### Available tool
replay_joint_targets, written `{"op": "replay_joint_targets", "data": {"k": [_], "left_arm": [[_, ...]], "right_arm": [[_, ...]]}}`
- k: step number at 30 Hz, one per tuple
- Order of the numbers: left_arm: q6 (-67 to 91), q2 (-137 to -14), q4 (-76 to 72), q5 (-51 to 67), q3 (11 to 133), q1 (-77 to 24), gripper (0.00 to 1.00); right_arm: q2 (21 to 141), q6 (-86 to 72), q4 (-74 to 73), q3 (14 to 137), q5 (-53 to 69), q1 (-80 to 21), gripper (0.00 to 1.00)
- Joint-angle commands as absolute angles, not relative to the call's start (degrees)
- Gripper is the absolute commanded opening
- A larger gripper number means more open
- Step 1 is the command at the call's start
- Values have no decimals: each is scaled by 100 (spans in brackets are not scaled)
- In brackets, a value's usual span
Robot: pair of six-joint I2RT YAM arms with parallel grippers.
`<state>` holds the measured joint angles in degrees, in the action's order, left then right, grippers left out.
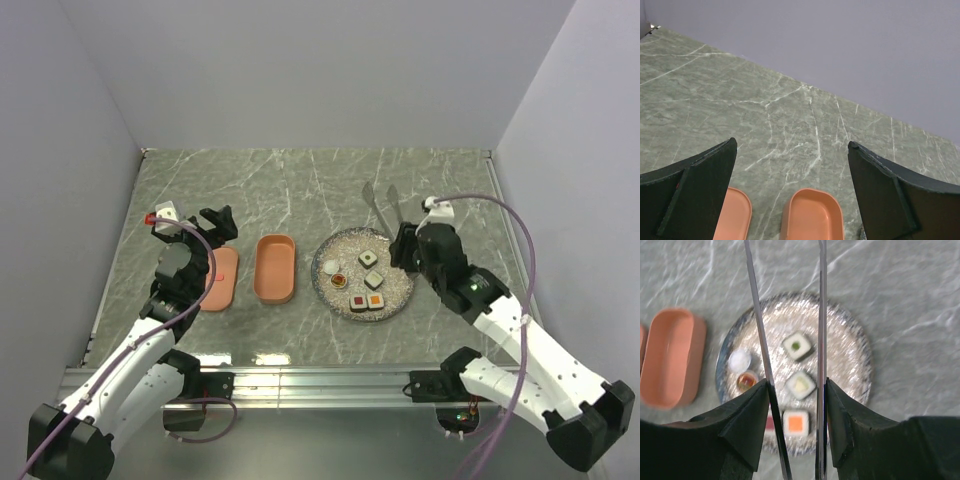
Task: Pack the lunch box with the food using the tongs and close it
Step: Pick up the food using the clamp
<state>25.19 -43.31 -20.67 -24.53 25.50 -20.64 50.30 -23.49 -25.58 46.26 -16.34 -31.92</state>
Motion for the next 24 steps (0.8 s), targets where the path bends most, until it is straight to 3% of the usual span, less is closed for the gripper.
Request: {"op": "replay_joint_targets", "data": {"k": [1, 11, 24], "left_arm": [[2514, -4254, -2241, -2356, 2584, -2039, 99], [2514, -4359, -2259, -2268, 2628, -2039, 99], [2531, -4324, -2294, -2162, 2610, -2039, 99]], "right_arm": [[4659, -2794, -2979, 4413, -1845, -3638, 53], [3999, -3709, -3727, 3771, -2180, -4658, 53], [4377, -4675, -4131, 3551, -2865, -5458, 53]]}}
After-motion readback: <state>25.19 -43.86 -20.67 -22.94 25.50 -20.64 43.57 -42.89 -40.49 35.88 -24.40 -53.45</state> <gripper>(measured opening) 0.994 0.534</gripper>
